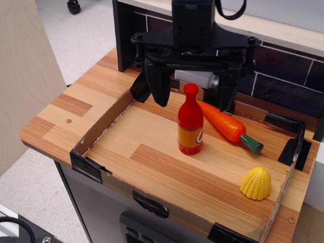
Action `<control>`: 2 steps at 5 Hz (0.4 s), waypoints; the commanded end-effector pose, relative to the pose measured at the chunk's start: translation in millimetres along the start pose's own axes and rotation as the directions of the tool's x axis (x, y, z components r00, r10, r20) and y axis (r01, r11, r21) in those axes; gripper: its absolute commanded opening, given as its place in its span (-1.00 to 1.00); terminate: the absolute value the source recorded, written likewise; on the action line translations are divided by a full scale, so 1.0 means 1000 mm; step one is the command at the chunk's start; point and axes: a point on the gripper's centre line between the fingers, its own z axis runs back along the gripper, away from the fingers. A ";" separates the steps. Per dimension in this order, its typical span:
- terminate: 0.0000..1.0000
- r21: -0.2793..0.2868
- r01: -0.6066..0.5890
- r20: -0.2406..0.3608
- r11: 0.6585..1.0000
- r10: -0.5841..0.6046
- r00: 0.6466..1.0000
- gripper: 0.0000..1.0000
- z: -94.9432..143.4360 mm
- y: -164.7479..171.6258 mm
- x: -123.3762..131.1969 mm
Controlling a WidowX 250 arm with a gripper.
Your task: Topple hot sauce bottle
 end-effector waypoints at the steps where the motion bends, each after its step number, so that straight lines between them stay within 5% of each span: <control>1: -1.00 0.000 0.000 0.000 1.000 0.000 1.000 1.00 0.000 0.000 0.000; 2: -1.00 0.018 -0.010 0.085 1.000 0.008 0.996 1.00 -0.009 0.001 0.021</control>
